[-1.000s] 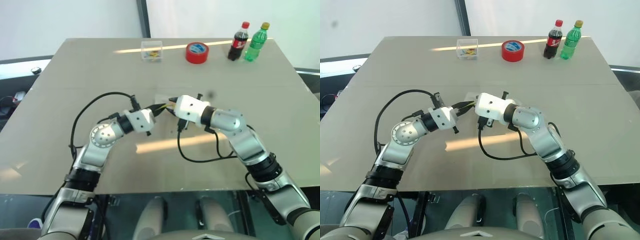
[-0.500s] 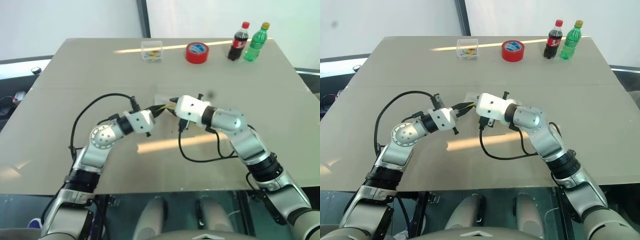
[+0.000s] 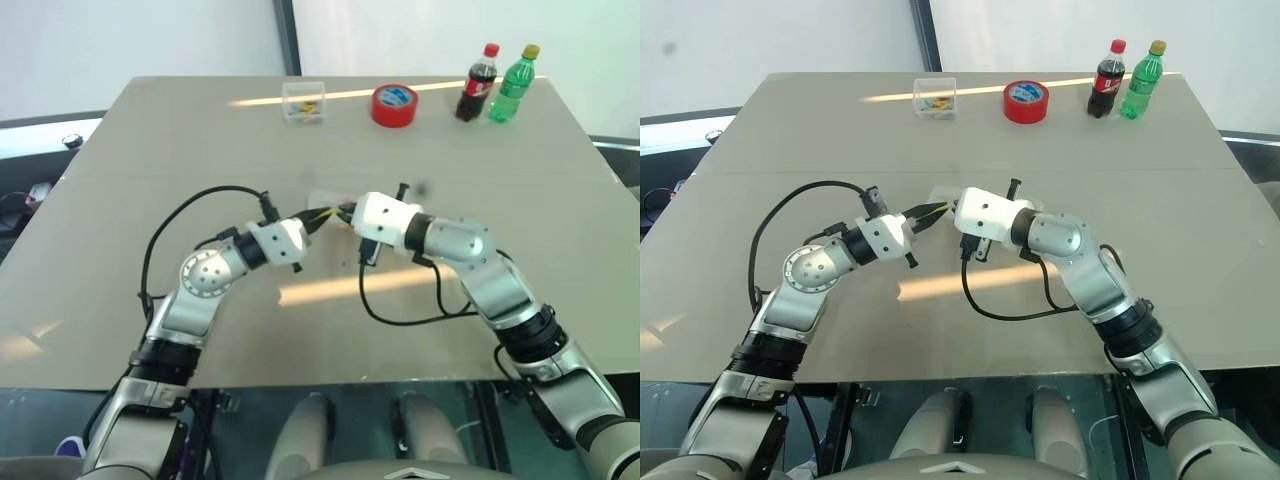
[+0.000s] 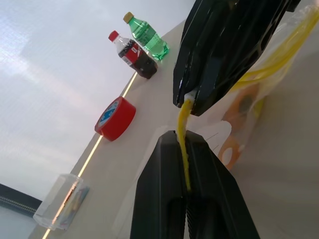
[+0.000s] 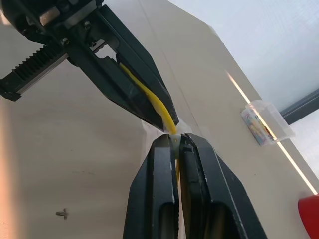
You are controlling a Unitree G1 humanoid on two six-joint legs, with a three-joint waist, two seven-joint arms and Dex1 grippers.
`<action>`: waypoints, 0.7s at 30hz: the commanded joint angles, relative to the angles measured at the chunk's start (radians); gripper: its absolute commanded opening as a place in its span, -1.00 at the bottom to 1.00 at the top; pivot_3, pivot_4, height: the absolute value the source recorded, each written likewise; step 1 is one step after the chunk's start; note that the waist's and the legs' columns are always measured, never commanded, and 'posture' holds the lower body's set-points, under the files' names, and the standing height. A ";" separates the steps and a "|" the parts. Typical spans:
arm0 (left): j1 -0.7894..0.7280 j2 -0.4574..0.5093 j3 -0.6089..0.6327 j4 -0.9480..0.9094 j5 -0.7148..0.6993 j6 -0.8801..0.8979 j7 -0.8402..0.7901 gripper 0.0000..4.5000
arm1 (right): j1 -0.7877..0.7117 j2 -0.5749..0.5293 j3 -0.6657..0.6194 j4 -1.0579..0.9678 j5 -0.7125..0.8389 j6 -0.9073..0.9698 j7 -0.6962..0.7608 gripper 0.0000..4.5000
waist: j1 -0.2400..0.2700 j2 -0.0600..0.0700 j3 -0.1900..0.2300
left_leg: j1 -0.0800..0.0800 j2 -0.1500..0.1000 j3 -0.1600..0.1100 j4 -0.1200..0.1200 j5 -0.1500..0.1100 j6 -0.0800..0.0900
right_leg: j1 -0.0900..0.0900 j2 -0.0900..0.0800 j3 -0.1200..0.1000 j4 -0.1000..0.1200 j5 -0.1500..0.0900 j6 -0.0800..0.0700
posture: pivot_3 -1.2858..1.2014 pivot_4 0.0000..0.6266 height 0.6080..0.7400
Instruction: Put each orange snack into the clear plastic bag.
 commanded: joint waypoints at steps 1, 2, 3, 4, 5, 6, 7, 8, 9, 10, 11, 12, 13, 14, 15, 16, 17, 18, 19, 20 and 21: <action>-0.021 -0.003 0.072 -0.032 -0.061 0.038 0.037 -1.00 | 0.031 -0.059 -0.070 -0.026 -0.021 0.015 -0.016 -0.96 | 0.003 0.000 0.000 | 0.000 0.000 0.000 0.000 0.000 0.000 | 0.000 0.000 0.000 0.000 0.000 0.000 | 0.03 -0.52 1.00; -0.025 -0.005 0.082 -0.026 -0.072 0.053 0.043 -1.00 | 0.046 -0.078 -0.080 -0.036 -0.026 0.028 -0.020 -0.96 | 0.003 0.000 0.000 | 0.000 0.000 0.000 0.000 0.000 0.000 | 0.000 0.000 0.000 0.000 0.000 0.000 | 0.03 -0.52 1.00; -0.028 -0.007 0.091 -0.022 -0.084 0.068 0.046 -1.00 | 0.059 -0.095 -0.090 -0.046 -0.028 0.040 -0.023 -0.96 | 0.003 0.000 0.000 | 0.000 0.000 0.000 0.000 0.000 0.000 | 0.000 0.000 0.000 0.000 0.000 0.000 | 0.03 -0.52 1.00; -0.030 -0.006 0.097 -0.019 -0.093 0.080 0.047 -1.00 | 0.075 -0.113 -0.105 -0.060 -0.029 0.055 -0.027 -0.96 | 0.004 0.000 0.000 | 0.000 0.000 0.000 0.000 0.000 0.000 | 0.000 0.000 0.000 0.000 0.000 0.000 | 0.03 -0.52 1.00; -0.031 -0.005 0.100 -0.018 -0.097 0.086 0.048 -1.00 | 0.089 -0.128 -0.119 -0.073 -0.028 0.070 -0.031 -0.96 | 0.004 0.000 0.000 | 0.000 0.000 0.000 0.000 0.000 0.000 | 0.000 0.000 0.000 0.000 0.000 0.000 | 0.03 -0.52 1.00; -0.031 -0.006 0.102 -0.018 -0.106 0.096 0.046 -1.00 | 0.104 -0.144 -0.136 -0.087 -0.028 0.088 -0.035 -0.96 | 0.004 0.000 0.000 | 0.000 0.000 0.000 0.000 0.000 0.000 | 0.000 0.000 0.000 0.000 0.000 0.000 | 0.03 -0.52 1.00; -0.029 -0.008 0.104 -0.019 -0.114 0.105 0.045 -1.00 | 0.117 -0.160 -0.150 -0.097 -0.029 0.103 -0.041 -0.96 | 0.004 0.000 0.000 | 0.000 0.000 0.000 0.000 0.000 0.000 | 0.000 0.000 0.000 0.000 0.000 0.000 | 0.03 -0.52 1.00; -0.030 -0.009 0.106 -0.018 -0.119 0.110 0.043 -1.00 | 0.131 -0.178 -0.166 -0.102 -0.031 0.114 -0.045 -0.96 | 0.003 0.000 0.000 | 0.000 0.000 0.000 0.000 0.000 0.000 | 0.000 0.000 0.000 0.000 0.000 0.000 | 0.03 -0.52 1.00; -0.031 -0.009 0.108 -0.016 -0.122 0.113 0.042 -1.00 | 0.142 -0.192 -0.179 -0.104 -0.031 0.124 -0.050 -0.96 | 0.003 0.000 0.000 | 0.000 0.000 0.000 0.000 0.000 0.000 | 0.000 0.000 0.000 0.000 0.000 0.000 | 0.03 -0.52 1.00; -0.031 -0.009 0.110 -0.014 -0.126 0.116 0.042 -1.00 | 0.154 -0.206 -0.196 -0.105 -0.029 0.135 -0.057 -0.96 | 0.002 0.000 0.000 | 0.000 0.000 0.000 0.000 0.000 0.000 | 0.000 0.000 0.000 0.000 0.000 0.000 | 0.03 -0.52 1.00; -0.032 -0.010 0.112 -0.012 -0.131 0.119 0.041 -1.00 | 0.164 -0.219 -0.208 -0.102 -0.029 0.138 -0.062 -0.96 | 0.001 0.000 0.000 | 0.000 0.000 0.000 0.000 0.000 0.000 | 0.000 0.000 0.000 0.000 0.000 0.000 | 0.03 -0.52 1.00; -0.033 -0.010 0.114 -0.008 -0.136 0.122 0.041 -1.00 | 0.173 -0.239 -0.218 -0.095 -0.034 0.129 -0.066 -0.96 | 0.001 0.000 0.000 | 0.000 0.000 0.000 0.000 0.000 0.000 | 0.000 0.000 0.000 0.000 0.000 0.000 | 0.03 -0.52 1.00; -0.036 -0.010 0.115 -0.005 -0.140 0.123 0.040 -1.00 | 0.180 -0.255 -0.226 -0.088 -0.038 0.119 -0.069 -0.96 | 0.001 0.000 0.000 | 0.000 0.000 0.000 0.000 0.000 0.000 | 0.000 0.000 0.000 0.000 0.000 0.000 | 0.03 -0.52 1.00; -0.039 -0.009 0.116 0.001 -0.143 0.123 0.039 -1.00 | 0.182 -0.264 -0.238 -0.086 -0.036 0.118 -0.073 -0.96 | 0.001 0.000 0.000 | 0.000 0.000 0.000 0.000 0.000 0.000 | 0.000 0.000 0.000 0.000 0.000 0.000 | 0.03 -0.52 1.00; -0.042 -0.008 0.116 0.008 -0.146 0.123 0.038 -1.00 | 0.180 -0.269 -0.248 -0.086 -0.029 0.122 -0.077 -0.96 | 0.002 0.000 0.000 | 0.000 0.000 0.000 0.000 0.000 0.000 | 0.000 0.000 0.000 0.000 0.000 0.000 | 0.03 -0.52 1.00; -0.045 -0.008 0.118 0.012 -0.151 0.125 0.037 -1.00 | 0.177 -0.274 -0.258 -0.087 -0.023 0.125 -0.079 -0.96 | 0.002 0.000 0.000 | 0.000 0.000 0.001 0.000 0.000 0.000 | 0.000 0.000 0.000 0.000 0.000 0.000 | 0.03 -0.52 1.00; -0.047 -0.007 0.118 0.016 -0.154 0.126 0.036 -1.00 | 0.175 -0.279 -0.265 -0.087 -0.021 0.126 -0.080 -0.96 | 0.002 0.000 0.000 | 0.000 0.000 0.001 0.000 0.000 0.000 | 0.000 0.000 0.001 0.000 0.000 0.000 | 0.03 -0.52 1.00; -0.049 -0.007 0.118 0.019 -0.157 0.126 0.035 -1.00 | 0.174 -0.285 -0.269 -0.086 -0.021 0.125 -0.080 -0.96 | 0.001 0.000 0.000 | 0.000 0.000 0.001 0.000 0.000 0.000 | 0.000 0.000 0.000 0.000 0.000 0.000 | 0.03 -0.52 1.00; -0.051 -0.007 0.118 0.021 -0.160 0.126 0.034 -1.00 | 0.174 -0.295 -0.271 -0.084 -0.026 0.120 -0.079 -0.96 | 0.001 0.000 0.000 | 0.000 0.000 0.001 0.000 0.000 0.000 | 0.000 0.000 0.001 0.000 0.000 0.000 | 0.03 -0.52 1.00; -0.050 -0.008 0.120 0.019 -0.164 0.128 0.032 -1.00 | 0.173 -0.304 -0.277 -0.086 -0.026 0.117 -0.075 -0.96 | 0.001 0.000 0.000 | 0.000 0.000 0.001 0.000 0.000 0.000 | 0.000 0.000 0.001 0.000 0.000 0.000 | 0.03 -0.52 1.00; -0.051 -0.009 0.122 0.016 -0.168 0.130 0.030 -1.00 | 0.170 -0.310 -0.282 -0.089 -0.023 0.117 -0.073 -0.96 | 0.001 0.000 0.000 | 0.000 0.000 0.001 0.000 0.000 0.000 | 0.000 0.000 0.001 0.000 0.000 0.000 | 0.03 -0.52 1.00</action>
